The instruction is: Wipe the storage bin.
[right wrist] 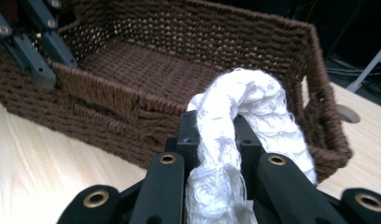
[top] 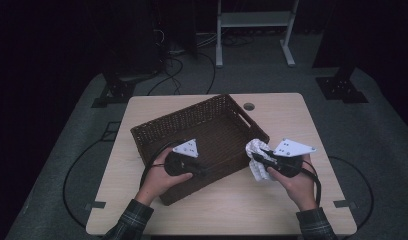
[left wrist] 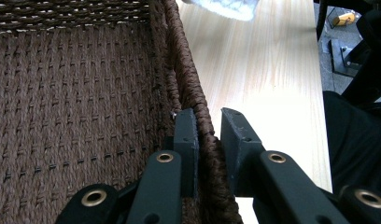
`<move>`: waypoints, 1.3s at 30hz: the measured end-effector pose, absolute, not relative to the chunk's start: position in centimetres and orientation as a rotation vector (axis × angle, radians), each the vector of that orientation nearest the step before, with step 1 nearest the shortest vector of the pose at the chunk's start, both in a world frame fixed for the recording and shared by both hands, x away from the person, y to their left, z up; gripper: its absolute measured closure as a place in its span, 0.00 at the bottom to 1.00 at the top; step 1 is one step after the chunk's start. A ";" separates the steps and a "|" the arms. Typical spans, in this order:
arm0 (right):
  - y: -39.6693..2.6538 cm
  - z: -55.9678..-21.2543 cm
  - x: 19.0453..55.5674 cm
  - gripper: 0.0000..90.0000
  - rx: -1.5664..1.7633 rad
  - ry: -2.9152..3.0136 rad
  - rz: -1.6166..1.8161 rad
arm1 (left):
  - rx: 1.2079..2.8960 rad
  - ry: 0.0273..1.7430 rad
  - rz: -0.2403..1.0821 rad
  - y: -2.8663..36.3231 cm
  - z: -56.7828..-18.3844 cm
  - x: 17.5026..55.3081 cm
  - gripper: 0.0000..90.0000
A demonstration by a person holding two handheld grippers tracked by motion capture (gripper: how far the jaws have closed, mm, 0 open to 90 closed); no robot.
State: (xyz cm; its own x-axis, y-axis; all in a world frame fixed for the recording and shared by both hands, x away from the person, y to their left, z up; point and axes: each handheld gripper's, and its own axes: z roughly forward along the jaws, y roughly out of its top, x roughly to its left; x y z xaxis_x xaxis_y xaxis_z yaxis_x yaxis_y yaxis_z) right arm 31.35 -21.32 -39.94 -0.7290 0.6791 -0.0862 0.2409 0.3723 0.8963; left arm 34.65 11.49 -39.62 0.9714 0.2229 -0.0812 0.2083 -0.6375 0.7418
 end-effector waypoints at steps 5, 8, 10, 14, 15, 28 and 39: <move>-21.0 -41.3 31.8 0.86 0.819 2.240 1.291 | 2.284 0.297 0.026 11.5 -39.6 34.6 0.85; -20.8 -42.2 32.2 0.86 0.838 2.268 1.269 | 2.281 0.301 0.024 11.5 -39.6 34.7 0.84; -20.8 -42.7 32.5 0.86 0.845 2.285 1.259 | 2.283 0.298 0.025 11.5 -39.6 34.7 0.85; -20.5 -43.7 33.0 0.86 0.868 2.319 1.233 | 2.280 0.301 0.023 11.5 -39.6 34.7 0.84; -20.3 -44.0 33.1 0.86 0.871 2.330 1.223 | 2.280 0.301 0.023 11.5 -39.6 34.6 0.85; -19.7 -46.6 34.0 0.86 0.913 2.413 1.165 | 2.281 0.300 0.021 11.5 -39.6 34.7 0.84; -19.3 -46.9 33.9 0.86 0.890 2.452 1.137 | 2.276 0.308 0.015 11.5 -39.6 34.7 0.84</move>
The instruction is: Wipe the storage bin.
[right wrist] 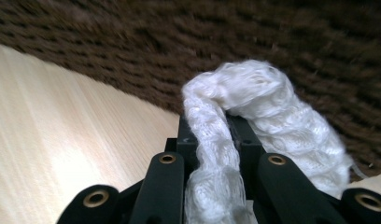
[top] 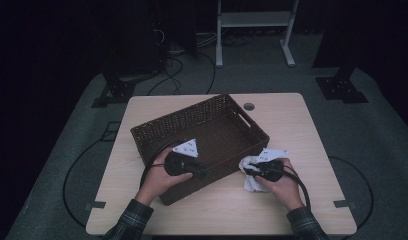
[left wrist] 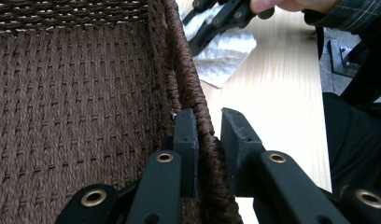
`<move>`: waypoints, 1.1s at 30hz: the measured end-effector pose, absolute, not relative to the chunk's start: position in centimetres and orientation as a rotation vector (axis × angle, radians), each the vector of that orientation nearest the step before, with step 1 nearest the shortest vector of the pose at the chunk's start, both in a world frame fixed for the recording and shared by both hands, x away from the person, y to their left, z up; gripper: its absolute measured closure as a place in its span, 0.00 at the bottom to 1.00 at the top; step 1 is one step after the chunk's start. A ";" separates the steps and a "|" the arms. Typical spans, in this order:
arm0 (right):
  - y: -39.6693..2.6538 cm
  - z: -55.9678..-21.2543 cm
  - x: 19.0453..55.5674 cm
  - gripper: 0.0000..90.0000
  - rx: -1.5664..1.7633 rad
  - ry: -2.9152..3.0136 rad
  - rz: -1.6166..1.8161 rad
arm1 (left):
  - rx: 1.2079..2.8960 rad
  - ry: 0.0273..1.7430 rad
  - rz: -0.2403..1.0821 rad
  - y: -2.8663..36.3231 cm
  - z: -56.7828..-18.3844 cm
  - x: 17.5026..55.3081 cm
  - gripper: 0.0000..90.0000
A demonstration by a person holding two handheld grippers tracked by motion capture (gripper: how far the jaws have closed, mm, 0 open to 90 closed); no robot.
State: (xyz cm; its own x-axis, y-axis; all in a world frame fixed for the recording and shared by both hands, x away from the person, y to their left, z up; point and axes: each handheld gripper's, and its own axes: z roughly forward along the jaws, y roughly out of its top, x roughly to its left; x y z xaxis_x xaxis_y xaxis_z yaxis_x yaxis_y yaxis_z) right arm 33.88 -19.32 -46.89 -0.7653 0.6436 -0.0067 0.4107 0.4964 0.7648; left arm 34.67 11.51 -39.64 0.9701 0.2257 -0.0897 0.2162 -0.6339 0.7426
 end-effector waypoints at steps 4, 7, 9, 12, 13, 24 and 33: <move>-19.4 -45.6 33.2 0.86 0.863 2.415 1.182 | 2.276 0.304 0.017 11.5 -39.6 34.7 0.84; -19.4 -44.8 32.7 0.86 0.848 2.387 1.218 | 2.277 0.302 0.019 11.5 -39.6 34.7 0.84; -19.4 -44.2 32.4 0.86 0.835 2.369 1.242 | 2.277 0.302 0.018 11.5 -39.6 34.7 0.84; -19.4 -43.1 31.9 0.86 0.806 2.342 1.273 | 2.277 0.301 0.017 11.5 -39.6 34.7 0.84; -19.4 -42.8 31.8 0.86 0.796 2.335 1.285 | 2.276 0.301 0.016 11.5 -39.6 34.7 0.84; -18.9 -41.1 30.6 0.86 0.718 2.288 1.362 | 2.278 0.300 0.018 11.5 -39.6 34.7 0.84; -18.1 -42.6 31.5 0.86 0.745 2.353 1.322 | 2.280 0.301 0.019 11.5 -39.6 34.7 0.84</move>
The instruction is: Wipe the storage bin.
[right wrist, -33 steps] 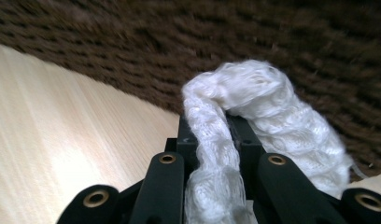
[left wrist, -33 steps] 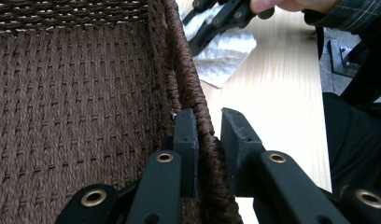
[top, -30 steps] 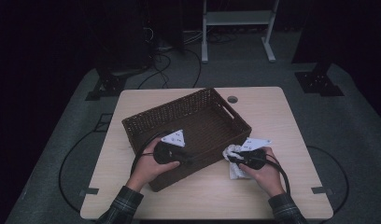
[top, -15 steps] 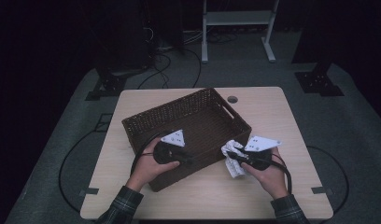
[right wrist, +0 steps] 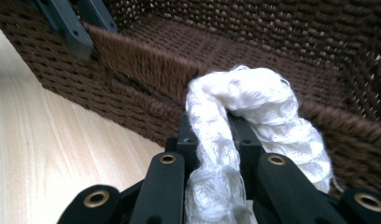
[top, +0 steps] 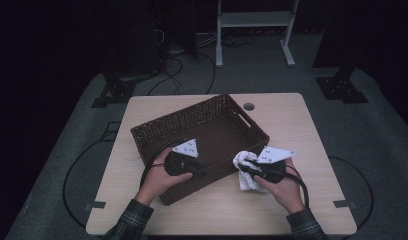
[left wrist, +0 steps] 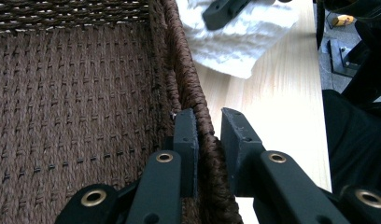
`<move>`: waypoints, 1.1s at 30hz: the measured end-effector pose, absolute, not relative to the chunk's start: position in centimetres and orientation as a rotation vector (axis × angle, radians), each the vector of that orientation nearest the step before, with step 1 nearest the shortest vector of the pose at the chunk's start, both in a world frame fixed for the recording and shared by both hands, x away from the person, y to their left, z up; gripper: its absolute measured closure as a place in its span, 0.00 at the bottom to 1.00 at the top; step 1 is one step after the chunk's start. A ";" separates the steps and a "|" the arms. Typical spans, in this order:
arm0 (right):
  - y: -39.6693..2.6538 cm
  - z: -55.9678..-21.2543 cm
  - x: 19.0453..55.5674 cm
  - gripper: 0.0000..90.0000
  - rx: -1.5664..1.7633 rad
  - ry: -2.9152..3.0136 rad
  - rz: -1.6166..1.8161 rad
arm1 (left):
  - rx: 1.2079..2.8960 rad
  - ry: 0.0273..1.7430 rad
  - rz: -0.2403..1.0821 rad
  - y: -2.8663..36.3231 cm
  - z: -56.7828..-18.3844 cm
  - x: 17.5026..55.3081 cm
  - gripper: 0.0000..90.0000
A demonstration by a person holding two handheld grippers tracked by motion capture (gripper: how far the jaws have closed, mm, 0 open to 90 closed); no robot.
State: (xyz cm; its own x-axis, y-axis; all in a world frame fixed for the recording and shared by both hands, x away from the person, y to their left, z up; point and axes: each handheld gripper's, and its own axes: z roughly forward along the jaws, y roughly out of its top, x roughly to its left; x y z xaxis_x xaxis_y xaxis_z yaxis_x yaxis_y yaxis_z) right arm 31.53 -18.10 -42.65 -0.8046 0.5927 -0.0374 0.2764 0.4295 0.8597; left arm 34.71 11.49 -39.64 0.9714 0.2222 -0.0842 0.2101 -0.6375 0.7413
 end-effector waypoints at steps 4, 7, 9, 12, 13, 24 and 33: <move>-17.9 -43.4 31.9 0.86 0.767 2.376 1.304 | 2.279 0.303 0.018 11.5 -39.6 34.7 0.84; -17.7 -43.8 32.3 0.86 0.791 2.395 1.291 | 2.279 0.303 0.019 11.5 -39.6 34.7 0.84; -17.6 -44.0 32.5 0.86 0.815 2.413 1.283 | 2.279 0.303 0.018 11.5 -39.6 34.7 0.84; -17.6 -44.4 32.6 0.86 0.817 2.435 1.259 | 2.279 0.303 0.017 11.5 -39.6 34.7 0.84; -17.5 -44.6 32.7 0.86 0.819 2.442 1.257 | 2.279 0.302 0.018 11.5 -39.6 34.7 0.84; -16.8 -47.1 33.5 0.86 0.829 2.521 1.170 | 2.280 0.302 0.018 11.5 -39.6 34.7 0.84; -16.7 -46.8 32.9 0.86 0.799 2.523 1.148 | 2.277 0.303 0.016 11.5 -39.6 34.7 0.84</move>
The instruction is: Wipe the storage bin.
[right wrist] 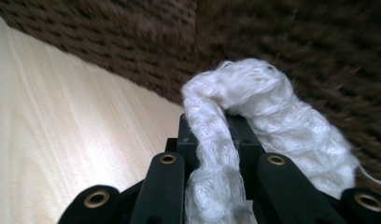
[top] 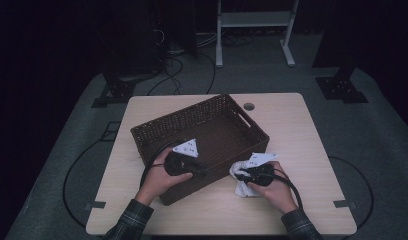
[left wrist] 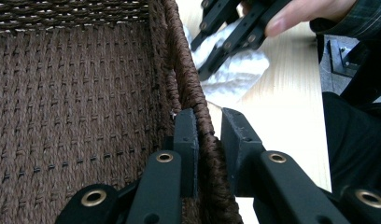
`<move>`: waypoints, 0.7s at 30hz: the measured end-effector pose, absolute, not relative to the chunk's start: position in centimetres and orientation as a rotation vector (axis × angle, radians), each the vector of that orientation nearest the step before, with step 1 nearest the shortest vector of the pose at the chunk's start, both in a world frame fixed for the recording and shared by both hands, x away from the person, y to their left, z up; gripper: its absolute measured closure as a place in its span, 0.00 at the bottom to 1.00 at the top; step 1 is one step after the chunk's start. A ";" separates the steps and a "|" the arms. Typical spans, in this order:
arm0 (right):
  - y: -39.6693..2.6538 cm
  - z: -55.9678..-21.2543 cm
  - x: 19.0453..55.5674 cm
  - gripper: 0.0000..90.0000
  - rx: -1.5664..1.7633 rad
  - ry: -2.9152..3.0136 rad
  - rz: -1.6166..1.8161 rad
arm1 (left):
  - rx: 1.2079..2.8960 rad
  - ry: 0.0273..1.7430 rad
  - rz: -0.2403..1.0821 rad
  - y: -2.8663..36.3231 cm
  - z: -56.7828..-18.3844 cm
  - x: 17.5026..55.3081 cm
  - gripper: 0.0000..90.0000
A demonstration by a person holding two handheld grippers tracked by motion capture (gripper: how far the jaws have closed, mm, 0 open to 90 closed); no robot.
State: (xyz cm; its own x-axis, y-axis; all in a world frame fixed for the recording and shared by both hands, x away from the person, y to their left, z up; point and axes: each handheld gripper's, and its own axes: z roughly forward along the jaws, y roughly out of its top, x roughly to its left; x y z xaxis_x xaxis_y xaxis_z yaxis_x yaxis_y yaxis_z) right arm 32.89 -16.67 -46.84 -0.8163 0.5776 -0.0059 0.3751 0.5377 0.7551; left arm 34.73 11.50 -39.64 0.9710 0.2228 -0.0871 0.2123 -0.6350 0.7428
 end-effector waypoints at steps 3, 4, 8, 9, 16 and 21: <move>-16.9 -45.7 32.4 0.86 0.783 2.490 1.202 | 2.277 0.303 0.015 11.5 -39.6 34.7 0.84; -16.9 -45.3 32.3 0.86 0.775 2.477 1.216 | 2.276 0.303 0.015 11.5 -39.6 34.7 0.84; -17.1 -44.2 31.7 0.86 0.751 2.448 1.252 | 2.277 0.302 0.014 11.6 -39.6 34.8 0.84; -17.2 -43.9 31.5 0.86 0.745 2.439 1.263 | 2.276 0.303 0.013 11.6 -39.6 34.8 0.84; -17.6 -41.6 30.4 0.86 0.685 2.372 1.353 | 2.277 0.305 0.012 11.5 -39.6 34.7 0.84; -17.1 -41.1 30.1 0.86 0.657 2.354 1.390 | 2.277 0.305 0.013 11.5 -39.7 34.7 0.84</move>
